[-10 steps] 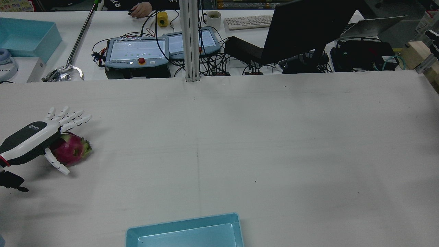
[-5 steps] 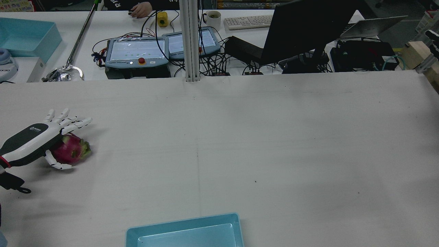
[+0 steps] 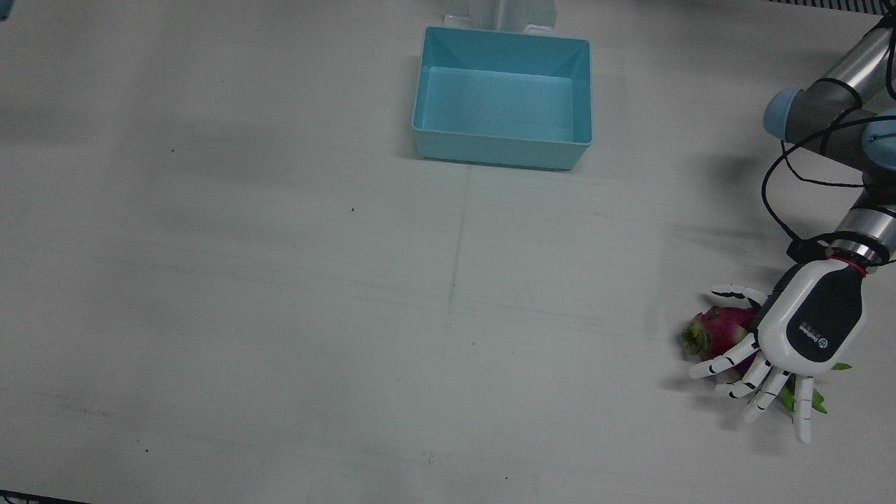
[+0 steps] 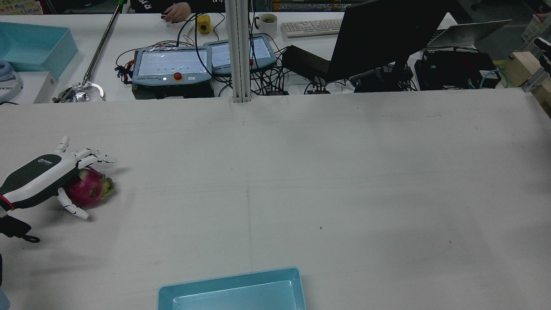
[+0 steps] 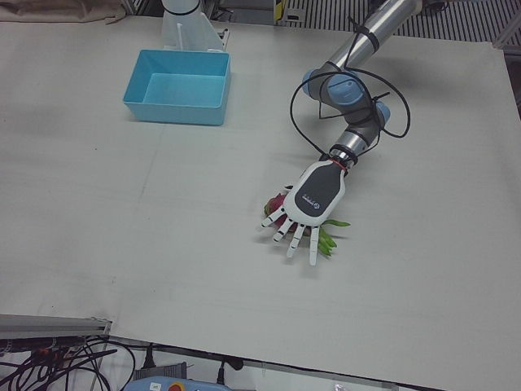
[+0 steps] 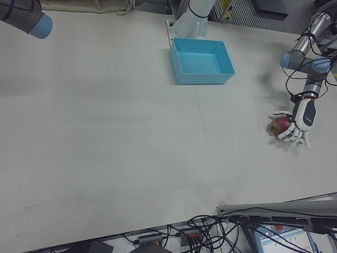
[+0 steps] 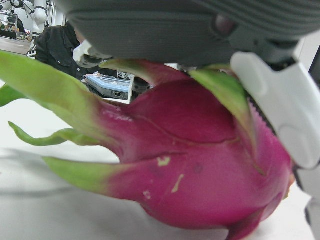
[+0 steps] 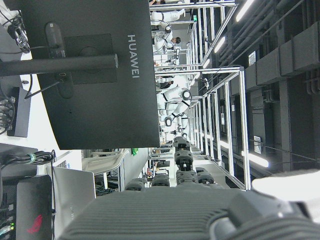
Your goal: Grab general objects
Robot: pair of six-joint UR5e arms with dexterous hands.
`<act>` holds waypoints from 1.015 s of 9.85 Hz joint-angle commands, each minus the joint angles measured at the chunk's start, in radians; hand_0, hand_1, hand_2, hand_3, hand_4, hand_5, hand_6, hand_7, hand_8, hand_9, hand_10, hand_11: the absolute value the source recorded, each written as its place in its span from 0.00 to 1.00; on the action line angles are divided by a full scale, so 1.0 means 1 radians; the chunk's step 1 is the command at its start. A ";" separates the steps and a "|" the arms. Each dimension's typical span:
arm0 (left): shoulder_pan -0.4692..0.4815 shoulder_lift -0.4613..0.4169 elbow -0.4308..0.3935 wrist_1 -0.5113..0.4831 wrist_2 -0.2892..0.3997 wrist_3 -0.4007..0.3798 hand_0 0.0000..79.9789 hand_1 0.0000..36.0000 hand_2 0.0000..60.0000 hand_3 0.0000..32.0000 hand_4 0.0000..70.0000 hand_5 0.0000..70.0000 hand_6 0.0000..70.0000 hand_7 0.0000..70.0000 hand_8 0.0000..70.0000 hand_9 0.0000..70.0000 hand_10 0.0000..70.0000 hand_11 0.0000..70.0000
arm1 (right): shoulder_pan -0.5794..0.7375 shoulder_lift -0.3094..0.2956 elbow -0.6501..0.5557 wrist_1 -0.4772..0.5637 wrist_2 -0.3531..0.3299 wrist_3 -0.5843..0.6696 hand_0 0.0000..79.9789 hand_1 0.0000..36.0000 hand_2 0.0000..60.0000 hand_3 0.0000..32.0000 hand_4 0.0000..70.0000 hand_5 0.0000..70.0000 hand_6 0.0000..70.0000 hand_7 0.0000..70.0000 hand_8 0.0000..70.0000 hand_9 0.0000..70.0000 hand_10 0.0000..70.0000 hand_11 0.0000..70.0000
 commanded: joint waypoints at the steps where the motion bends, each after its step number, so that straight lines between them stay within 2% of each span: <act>1: 0.000 0.000 -0.001 0.001 -0.002 0.003 0.59 0.21 0.26 0.52 0.09 0.50 0.49 1.00 0.59 0.64 1.00 1.00 | 0.000 0.000 -0.001 0.000 0.000 0.000 0.00 0.00 0.00 0.00 0.00 0.00 0.00 0.00 0.00 0.00 0.00 0.00; 2: 0.000 0.000 -0.001 0.001 -0.003 0.005 0.59 0.13 0.25 0.06 0.20 0.60 0.66 1.00 0.74 0.82 1.00 1.00 | 0.000 0.000 0.001 0.000 0.000 0.000 0.00 0.00 0.00 0.00 0.00 0.00 0.00 0.00 0.00 0.00 0.00 0.00; 3: 0.000 0.000 -0.001 0.001 -0.003 0.015 0.59 0.07 0.24 0.00 0.26 0.67 0.79 1.00 0.84 0.95 1.00 1.00 | 0.000 0.000 -0.001 0.000 0.000 0.000 0.00 0.00 0.00 0.00 0.00 0.00 0.00 0.00 0.00 0.00 0.00 0.00; 4: 0.000 0.000 -0.001 0.001 -0.013 0.017 0.59 0.04 0.22 0.16 0.26 0.71 0.85 1.00 0.89 1.00 1.00 1.00 | 0.000 0.000 -0.001 0.000 0.000 0.000 0.00 0.00 0.00 0.00 0.00 0.00 0.00 0.00 0.00 0.00 0.00 0.00; 5: 0.000 0.000 -0.001 0.001 -0.014 0.017 0.59 0.02 0.20 0.31 0.26 0.74 0.88 1.00 0.94 1.00 1.00 1.00 | 0.000 0.000 0.001 0.000 0.000 0.000 0.00 0.00 0.00 0.00 0.00 0.00 0.00 0.00 0.00 0.00 0.00 0.00; 6: 0.002 0.000 -0.001 0.001 -0.016 0.017 0.59 0.00 0.19 0.24 0.30 0.78 0.95 1.00 1.00 1.00 1.00 1.00 | 0.000 0.000 -0.001 0.000 0.000 0.000 0.00 0.00 0.00 0.00 0.00 0.00 0.00 0.00 0.00 0.00 0.00 0.00; 7: 0.002 0.000 -0.001 0.001 -0.020 0.017 0.58 0.00 0.18 0.07 0.35 0.81 1.00 1.00 1.00 1.00 1.00 1.00 | 0.000 0.000 -0.001 0.000 0.000 0.000 0.00 0.00 0.00 0.00 0.00 0.00 0.00 0.00 0.00 0.00 0.00 0.00; 8: 0.002 0.000 -0.002 0.001 -0.020 0.015 0.58 0.00 0.17 0.00 0.42 0.85 1.00 1.00 1.00 1.00 1.00 1.00 | 0.000 0.000 0.001 0.000 0.000 0.000 0.00 0.00 0.00 0.00 0.00 0.00 0.00 0.00 0.00 0.00 0.00 0.00; 9: 0.002 0.000 -0.004 0.001 -0.019 0.012 0.58 0.00 0.15 0.00 0.51 0.90 1.00 1.00 1.00 1.00 1.00 1.00 | 0.000 0.000 -0.001 0.000 0.000 0.000 0.00 0.00 0.00 0.00 0.00 0.00 0.00 0.00 0.00 0.00 0.00 0.00; 10: 0.002 -0.003 -0.007 0.002 -0.019 0.009 0.58 0.00 0.17 0.00 0.66 0.96 1.00 1.00 1.00 1.00 1.00 1.00 | 0.000 0.000 0.001 0.000 0.000 0.000 0.00 0.00 0.00 0.00 0.00 0.00 0.00 0.00 0.00 0.00 0.00 0.00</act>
